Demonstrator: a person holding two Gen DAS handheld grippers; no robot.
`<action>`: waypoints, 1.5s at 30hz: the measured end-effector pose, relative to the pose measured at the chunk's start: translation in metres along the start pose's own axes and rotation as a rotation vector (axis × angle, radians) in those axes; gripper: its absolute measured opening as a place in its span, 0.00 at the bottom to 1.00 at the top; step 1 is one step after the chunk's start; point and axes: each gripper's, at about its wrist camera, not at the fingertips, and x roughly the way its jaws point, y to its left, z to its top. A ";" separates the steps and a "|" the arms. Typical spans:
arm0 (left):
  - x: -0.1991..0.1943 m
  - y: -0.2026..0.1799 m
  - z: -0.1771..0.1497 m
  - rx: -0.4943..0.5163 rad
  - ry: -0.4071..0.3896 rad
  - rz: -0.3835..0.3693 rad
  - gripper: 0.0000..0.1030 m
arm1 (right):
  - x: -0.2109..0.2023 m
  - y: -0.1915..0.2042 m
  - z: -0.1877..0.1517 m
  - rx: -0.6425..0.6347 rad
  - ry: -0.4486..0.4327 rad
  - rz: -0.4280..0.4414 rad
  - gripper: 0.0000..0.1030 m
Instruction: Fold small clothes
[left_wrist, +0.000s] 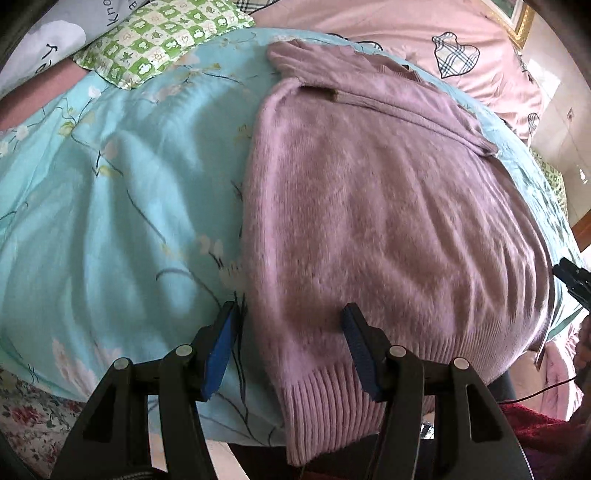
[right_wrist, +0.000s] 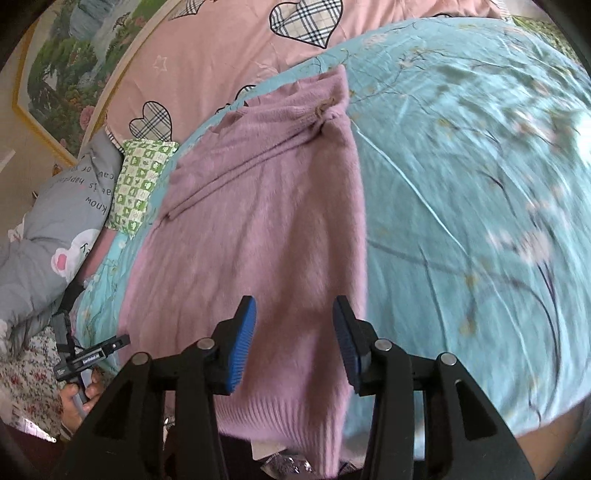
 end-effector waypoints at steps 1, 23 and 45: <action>-0.001 0.000 -0.003 0.000 -0.005 0.000 0.56 | -0.004 -0.002 -0.006 0.003 -0.002 -0.003 0.43; -0.002 0.012 -0.029 -0.006 -0.048 -0.135 0.48 | 0.025 -0.010 -0.055 -0.080 0.111 0.261 0.41; 0.000 0.021 -0.037 -0.035 -0.026 -0.202 0.09 | 0.028 -0.022 -0.058 -0.010 0.142 0.268 0.08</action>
